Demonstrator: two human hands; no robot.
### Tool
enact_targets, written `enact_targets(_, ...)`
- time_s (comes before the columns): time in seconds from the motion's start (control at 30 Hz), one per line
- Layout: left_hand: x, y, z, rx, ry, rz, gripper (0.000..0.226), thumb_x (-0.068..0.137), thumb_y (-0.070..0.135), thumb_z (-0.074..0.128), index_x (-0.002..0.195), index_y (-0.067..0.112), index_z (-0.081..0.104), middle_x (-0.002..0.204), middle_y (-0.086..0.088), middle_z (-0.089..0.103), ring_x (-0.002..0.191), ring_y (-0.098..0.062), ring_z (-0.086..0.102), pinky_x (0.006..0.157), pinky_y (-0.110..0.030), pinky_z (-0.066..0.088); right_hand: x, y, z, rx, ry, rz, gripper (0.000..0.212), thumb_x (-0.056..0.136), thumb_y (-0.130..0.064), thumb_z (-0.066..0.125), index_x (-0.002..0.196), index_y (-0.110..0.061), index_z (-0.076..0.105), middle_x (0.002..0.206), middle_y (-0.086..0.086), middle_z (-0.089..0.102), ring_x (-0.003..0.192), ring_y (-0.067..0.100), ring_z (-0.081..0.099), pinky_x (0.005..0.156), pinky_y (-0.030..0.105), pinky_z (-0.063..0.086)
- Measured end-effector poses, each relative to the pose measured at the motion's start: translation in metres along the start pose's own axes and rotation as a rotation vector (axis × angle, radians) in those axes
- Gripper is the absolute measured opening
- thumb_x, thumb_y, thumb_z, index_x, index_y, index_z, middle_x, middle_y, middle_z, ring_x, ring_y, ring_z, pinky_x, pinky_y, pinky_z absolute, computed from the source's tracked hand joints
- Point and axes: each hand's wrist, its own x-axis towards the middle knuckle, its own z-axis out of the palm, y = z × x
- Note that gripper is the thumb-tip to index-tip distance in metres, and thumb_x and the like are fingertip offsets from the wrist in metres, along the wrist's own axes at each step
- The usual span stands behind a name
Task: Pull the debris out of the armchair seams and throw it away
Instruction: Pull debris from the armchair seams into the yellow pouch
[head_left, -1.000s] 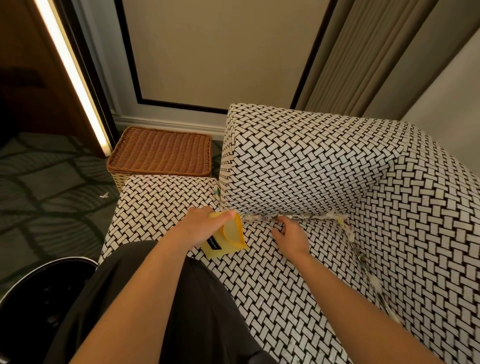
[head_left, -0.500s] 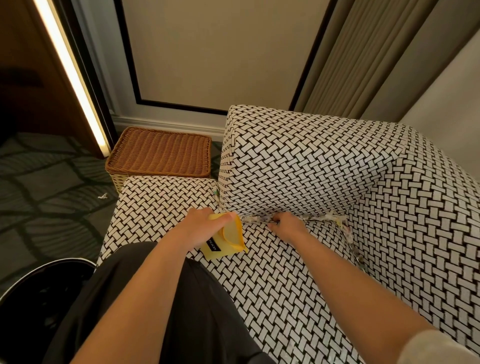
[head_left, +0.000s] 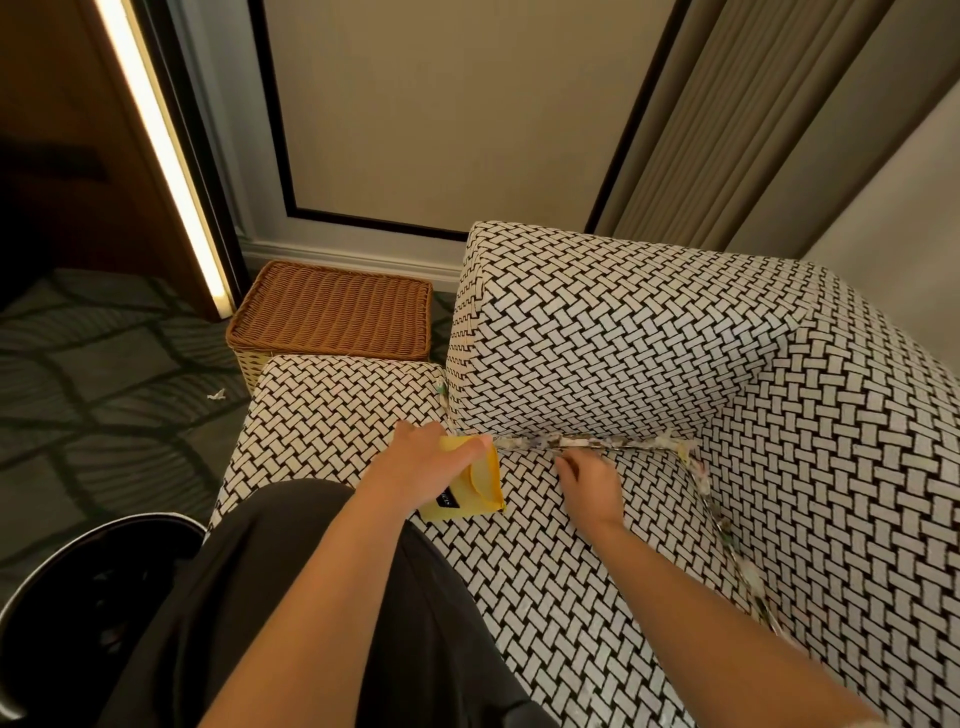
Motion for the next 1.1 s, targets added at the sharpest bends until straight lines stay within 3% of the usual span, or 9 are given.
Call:
enact_targets(0.17, -0.003, 0.006, 0.005, -0.167, 0.056, 0.062, 0.064, 0.082, 0.069, 0.041, 0.112, 0.014, 0.055, 0.117, -0.005, 0.051, 0.099, -0.020, 0.052, 0.081, -0.035, 0.043, -0.016, -0.007, -0.008, 0.439, -0.035, 0.087, 0.022, 0.095, -0.018, 0.050, 0.078, -0.012, 0.063, 0.064, 0.001, 0.057, 0.053, 0.011, 0.045, 0.047, 0.021, 0.038)
enact_targets(0.27, -0.005, 0.010, 0.018, -0.221, 0.028, 0.064, 0.076, 0.071, 0.080, 0.037, 0.108, 0.018, 0.058, 0.112, -0.005, 0.055, 0.097, -0.020, 0.055, 0.087, -0.038, 0.047, -0.033, -0.022, -0.022, 0.642, -0.008, 0.081, 0.027, 0.096, -0.017, 0.046, 0.075, -0.013, 0.063, 0.060, -0.004, 0.054, 0.052, 0.006, 0.045, 0.047, 0.014, 0.035)
enact_targets(0.33, -0.005, 0.012, 0.026, -0.233, 0.045, 0.053, 0.075, 0.067, 0.082, 0.037, 0.107, 0.022, 0.056, 0.115, -0.005, 0.050, 0.098, -0.022, 0.054, 0.089, -0.042, 0.047, -0.044, -0.032, -0.033, 0.669, 0.052, 0.030, 0.022, 0.095, -0.016, 0.049, 0.082, -0.015, 0.066, 0.067, -0.010, 0.058, 0.059, 0.000, 0.052, 0.054, 0.011, 0.042)
enact_targets(0.43, -0.006, 0.015, 0.030, -0.240, 0.082, 0.054, 0.054, 0.080, 0.070, 0.043, 0.105, 0.023, 0.053, 0.114, -0.005, 0.041, 0.095, -0.021, 0.051, 0.086, -0.037, 0.045, -0.055, -0.044, -0.044, 0.711, 0.094, -0.027, 0.012, 0.090, -0.014, 0.058, 0.088, -0.017, 0.069, 0.085, -0.001, 0.065, 0.078, -0.002, 0.058, 0.070, 0.009, 0.047)
enact_targets(0.53, -0.008, 0.016, 0.029, -0.236, 0.085, 0.065, 0.055, 0.082, 0.067, 0.044, 0.111, 0.022, 0.052, 0.115, -0.003, 0.036, 0.097, -0.020, 0.049, 0.084, -0.034, 0.041, -0.060, -0.050, -0.045, 0.668, 0.049, -0.119, 0.008, 0.086, -0.012, 0.064, 0.085, -0.018, 0.070, 0.082, -0.001, 0.058, 0.073, -0.003, 0.053, 0.065, 0.009, 0.043)
enact_targets(0.7, -0.010, 0.017, 0.030, -0.223, 0.068, 0.075, 0.057, 0.083, 0.065, 0.042, 0.120, 0.023, 0.048, 0.116, -0.001, 0.031, 0.096, -0.017, 0.045, 0.080, -0.031, 0.035, -0.055, -0.048, -0.035, 0.442, -0.069, -0.307, 0.016, 0.088, -0.021, 0.060, 0.098, -0.019, 0.072, 0.079, -0.008, 0.053, 0.078, 0.002, 0.047, 0.067, 0.012, 0.037)
enact_targets(0.83, -0.009, 0.017, 0.029, -0.235, 0.065, 0.064, 0.062, 0.084, 0.065, 0.042, 0.128, 0.022, 0.045, 0.124, -0.004, 0.032, 0.099, -0.018, 0.041, 0.085, -0.032, 0.036, -0.046, -0.038, -0.034, 0.663, -0.049, -0.153, 0.016, 0.092, -0.014, 0.054, 0.094, -0.016, 0.069, 0.077, -0.002, 0.060, 0.066, -0.002, 0.050, 0.061, 0.012, 0.042)
enact_targets(0.9, -0.007, 0.016, 0.029, -0.231, 0.057, 0.058, 0.063, 0.083, 0.066, 0.042, 0.128, 0.022, 0.045, 0.127, -0.005, 0.032, 0.101, -0.019, 0.042, 0.088, -0.034, 0.036, -0.035, -0.021, -0.027, 0.625, -0.018, -0.021, 0.015, 0.093, -0.015, 0.054, 0.096, -0.013, 0.068, 0.078, -0.001, 0.062, 0.065, -0.001, 0.051, 0.060, 0.011, 0.043)
enact_targets(1.1, -0.005, 0.015, 0.030, -0.220, 0.064, 0.050, 0.063, 0.084, 0.065, 0.041, 0.129, 0.022, 0.045, 0.127, -0.005, 0.033, 0.103, -0.020, 0.044, 0.093, -0.035, 0.038, -0.006, 0.021, -0.017, 0.047, -0.183, 0.032, 0.041, 0.092, -0.026, 0.054, 0.132, -0.017, 0.049, 0.123, 0.006, 0.046, 0.108, 0.016, 0.048, 0.093, 0.025, 0.042)
